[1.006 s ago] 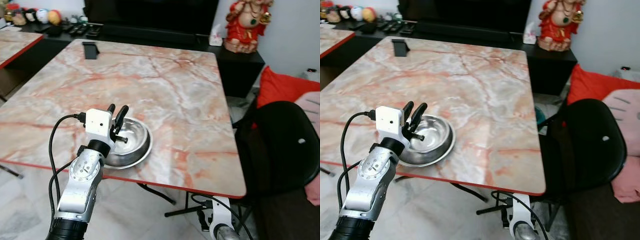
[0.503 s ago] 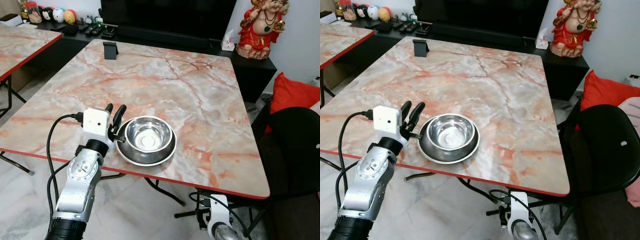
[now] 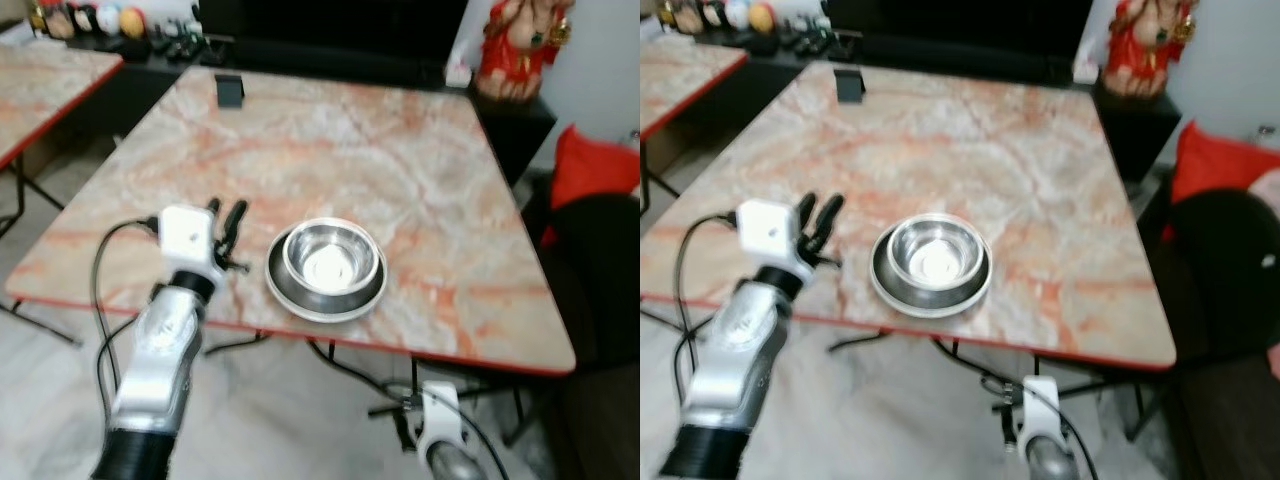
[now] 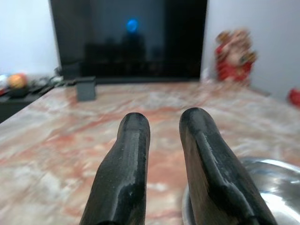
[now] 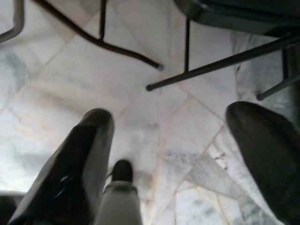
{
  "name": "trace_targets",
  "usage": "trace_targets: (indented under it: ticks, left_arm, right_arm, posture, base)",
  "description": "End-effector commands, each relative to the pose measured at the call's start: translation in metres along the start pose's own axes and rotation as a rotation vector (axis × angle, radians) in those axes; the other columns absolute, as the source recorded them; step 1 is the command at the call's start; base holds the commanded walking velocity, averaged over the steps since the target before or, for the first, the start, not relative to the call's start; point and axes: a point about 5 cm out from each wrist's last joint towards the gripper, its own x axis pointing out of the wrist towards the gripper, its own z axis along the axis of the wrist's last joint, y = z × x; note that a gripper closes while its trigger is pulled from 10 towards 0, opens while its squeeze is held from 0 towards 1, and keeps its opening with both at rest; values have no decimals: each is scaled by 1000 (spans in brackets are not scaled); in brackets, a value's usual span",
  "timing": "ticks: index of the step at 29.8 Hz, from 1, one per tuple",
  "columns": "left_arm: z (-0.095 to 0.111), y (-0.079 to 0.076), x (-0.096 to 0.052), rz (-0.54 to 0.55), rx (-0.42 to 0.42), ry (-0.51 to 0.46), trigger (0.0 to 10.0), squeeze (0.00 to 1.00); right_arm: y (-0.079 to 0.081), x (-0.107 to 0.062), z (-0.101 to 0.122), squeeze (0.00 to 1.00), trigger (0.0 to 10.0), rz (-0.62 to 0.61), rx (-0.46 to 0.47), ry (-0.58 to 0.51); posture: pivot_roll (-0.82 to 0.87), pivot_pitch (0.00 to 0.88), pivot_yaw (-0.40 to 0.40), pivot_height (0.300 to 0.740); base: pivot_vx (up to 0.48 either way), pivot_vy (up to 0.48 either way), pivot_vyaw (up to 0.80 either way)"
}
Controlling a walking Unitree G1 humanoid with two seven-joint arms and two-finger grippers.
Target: Setting the table
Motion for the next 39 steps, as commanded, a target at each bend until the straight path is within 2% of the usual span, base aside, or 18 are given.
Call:
trace_targets:
  ticks: [1, 12, 39]
  left_arm:
    - [0, 7, -1, 14, 17, 10, 10000, 0]
    - [-3, 2, -3, -1, 19, 19, 10000, 0]
    - [-4, 7, -4, 12, 27, 35, 10000, 0]
  right_arm:
    - [2, 0, 2, 0, 10000, 6, 6, -2]
    - [3, 0, -1, 0, 10000, -1, 15, 4]
    - [4, 0, 2, 0, 10000, -11, 32, -5]
  posture:
    - [-13, 0, -64, 740]
    - [-16, 0, -57, 740]
    - [-26, 0, -52, 740]
  base:
    - [0, 304, 0]
    - [0, 305, 0]
    - [0, 321, 0]
